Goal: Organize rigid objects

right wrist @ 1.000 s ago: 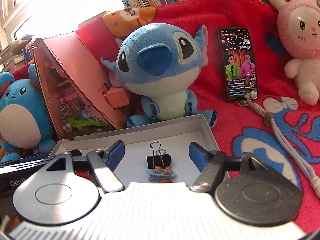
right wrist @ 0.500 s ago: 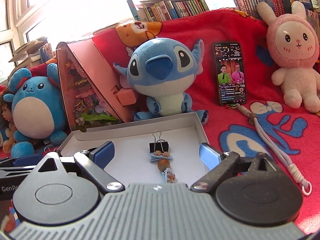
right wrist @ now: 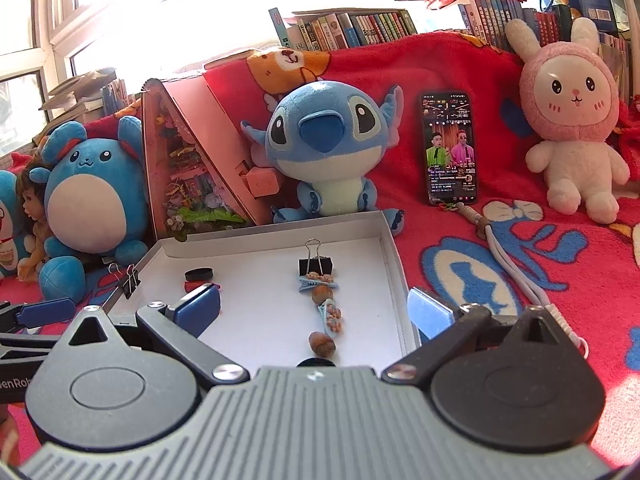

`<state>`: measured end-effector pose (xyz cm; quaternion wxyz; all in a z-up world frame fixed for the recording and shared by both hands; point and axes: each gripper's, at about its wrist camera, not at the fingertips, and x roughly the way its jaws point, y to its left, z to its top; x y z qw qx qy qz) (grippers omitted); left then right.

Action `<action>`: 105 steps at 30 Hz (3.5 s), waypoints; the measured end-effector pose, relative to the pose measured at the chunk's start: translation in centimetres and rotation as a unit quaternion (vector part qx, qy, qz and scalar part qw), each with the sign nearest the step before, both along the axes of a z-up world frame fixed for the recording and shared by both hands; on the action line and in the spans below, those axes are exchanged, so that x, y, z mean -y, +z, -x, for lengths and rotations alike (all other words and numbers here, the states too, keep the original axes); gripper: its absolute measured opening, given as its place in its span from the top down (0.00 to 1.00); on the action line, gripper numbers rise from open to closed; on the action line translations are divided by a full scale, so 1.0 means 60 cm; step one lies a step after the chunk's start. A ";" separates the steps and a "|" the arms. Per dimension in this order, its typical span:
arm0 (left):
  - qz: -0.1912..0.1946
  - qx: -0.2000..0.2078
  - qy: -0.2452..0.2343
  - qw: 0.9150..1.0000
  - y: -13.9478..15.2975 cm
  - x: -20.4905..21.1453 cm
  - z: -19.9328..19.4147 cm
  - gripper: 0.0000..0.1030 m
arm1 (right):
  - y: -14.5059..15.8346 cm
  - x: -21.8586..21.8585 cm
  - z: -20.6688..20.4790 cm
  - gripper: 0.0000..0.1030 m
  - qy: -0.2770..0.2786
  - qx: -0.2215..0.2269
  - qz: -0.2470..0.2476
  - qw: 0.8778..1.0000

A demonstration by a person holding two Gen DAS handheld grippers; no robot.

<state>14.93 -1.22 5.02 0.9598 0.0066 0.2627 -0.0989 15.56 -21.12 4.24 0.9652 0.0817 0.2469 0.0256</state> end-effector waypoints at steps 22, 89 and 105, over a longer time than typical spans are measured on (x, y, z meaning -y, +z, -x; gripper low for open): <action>-0.016 -0.017 0.004 1.000 -0.046 -0.012 0.078 0.12 | -0.049 0.001 0.079 0.00 0.000 -0.040 0.016 0.999; -0.028 -0.073 0.067 0.995 -0.116 -0.021 0.053 0.00 | -0.109 -0.033 0.075 0.00 -0.025 -0.095 0.094 0.991; -0.028 -0.073 0.067 0.995 -0.116 -0.022 0.053 0.00 | -0.110 -0.034 0.075 0.00 -0.025 -0.095 0.094 0.991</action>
